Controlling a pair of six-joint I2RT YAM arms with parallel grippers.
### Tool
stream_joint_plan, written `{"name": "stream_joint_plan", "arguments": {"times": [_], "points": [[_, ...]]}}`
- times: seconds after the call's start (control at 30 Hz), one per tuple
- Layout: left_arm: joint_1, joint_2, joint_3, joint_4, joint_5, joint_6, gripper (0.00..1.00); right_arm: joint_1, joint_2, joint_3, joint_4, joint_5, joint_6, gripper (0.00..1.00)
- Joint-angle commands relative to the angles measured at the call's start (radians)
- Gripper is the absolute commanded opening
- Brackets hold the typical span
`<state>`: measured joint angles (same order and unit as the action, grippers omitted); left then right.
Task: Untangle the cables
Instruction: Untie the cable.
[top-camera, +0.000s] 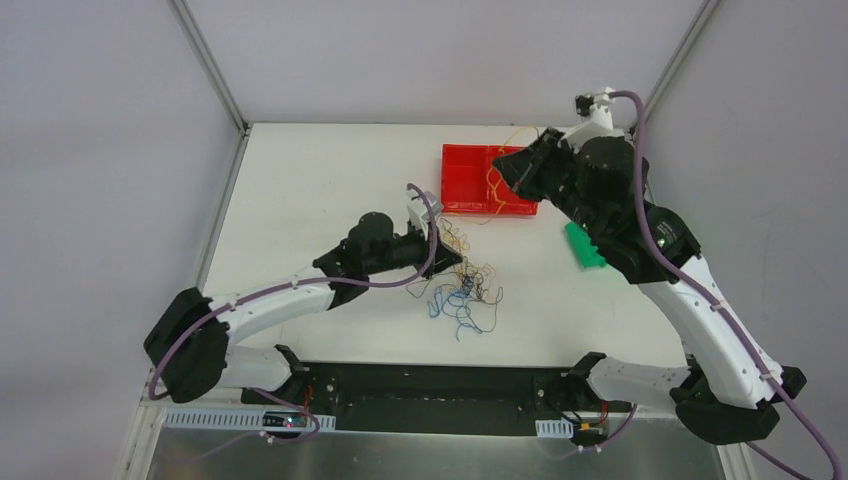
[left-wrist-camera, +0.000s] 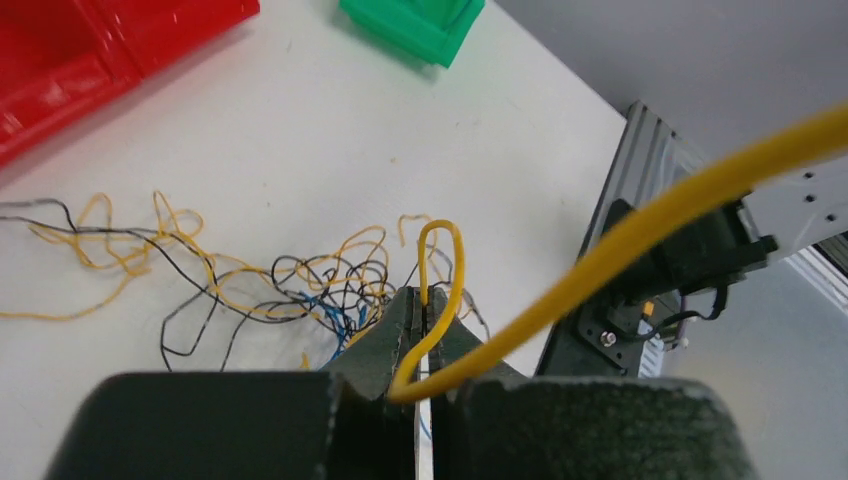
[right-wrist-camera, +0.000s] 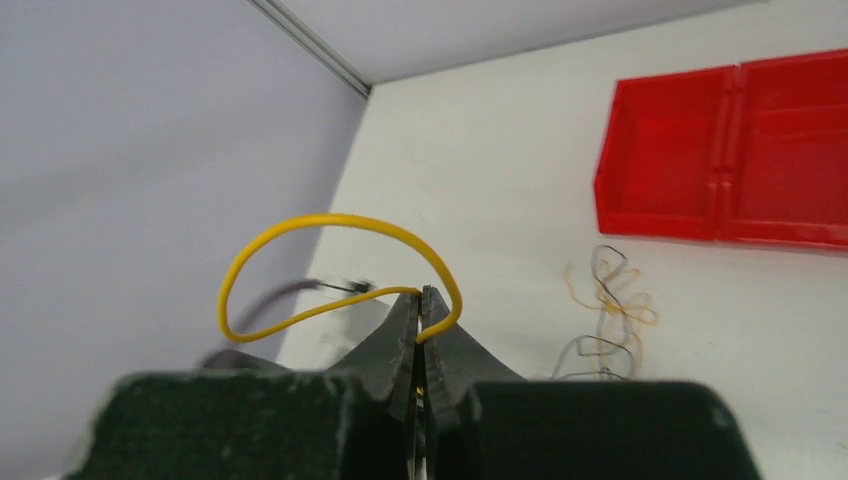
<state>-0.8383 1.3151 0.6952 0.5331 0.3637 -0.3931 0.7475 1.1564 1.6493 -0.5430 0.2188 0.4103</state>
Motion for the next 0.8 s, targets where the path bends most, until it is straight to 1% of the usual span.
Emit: {"name": "stream_joint_plan", "arguments": {"times": [0.0,0.1,0.23,0.3,0.37,0.43,0.53,0.6,0.67,0.77], "points": [[-0.007,-0.135,0.2,-0.333,-0.064,0.143,0.0,-0.009,-0.097,-0.217,0.022,0.045,-0.098,0.0],[-0.008,-0.159,0.331,-0.484,-0.074,0.159,0.0,-0.009,-0.156,-0.388,0.071,0.007,-0.142,0.0],[-0.008,-0.145,0.47,-0.604,-0.069,0.151,0.0,-0.01,-0.26,-0.602,0.237,-0.16,-0.179,0.0],[-0.008,-0.121,0.531,-0.644,-0.059,0.143,0.0,-0.01,-0.301,-0.675,0.318,-0.259,-0.192,0.0],[-0.008,-0.092,0.578,-0.673,-0.044,0.134,0.0,-0.01,-0.317,-0.714,0.362,-0.343,-0.208,0.01],[-0.008,-0.065,0.604,-0.686,-0.037,0.12,0.0,-0.01,-0.316,-0.733,0.38,-0.393,-0.225,0.02],[-0.008,-0.037,0.622,-0.689,-0.024,0.092,0.0,-0.009,-0.323,-0.767,0.418,-0.414,-0.245,0.06],[-0.007,-0.025,0.626,-0.689,-0.012,0.068,0.0,-0.009,-0.329,-0.8,0.473,-0.43,-0.253,0.1],[-0.008,-0.015,0.633,-0.689,-0.002,0.049,0.0,-0.009,-0.33,-0.815,0.509,-0.432,-0.257,0.11],[-0.008,-0.006,0.646,-0.687,0.022,0.029,0.0,-0.009,-0.312,-0.811,0.525,-0.418,-0.271,0.11]]}}
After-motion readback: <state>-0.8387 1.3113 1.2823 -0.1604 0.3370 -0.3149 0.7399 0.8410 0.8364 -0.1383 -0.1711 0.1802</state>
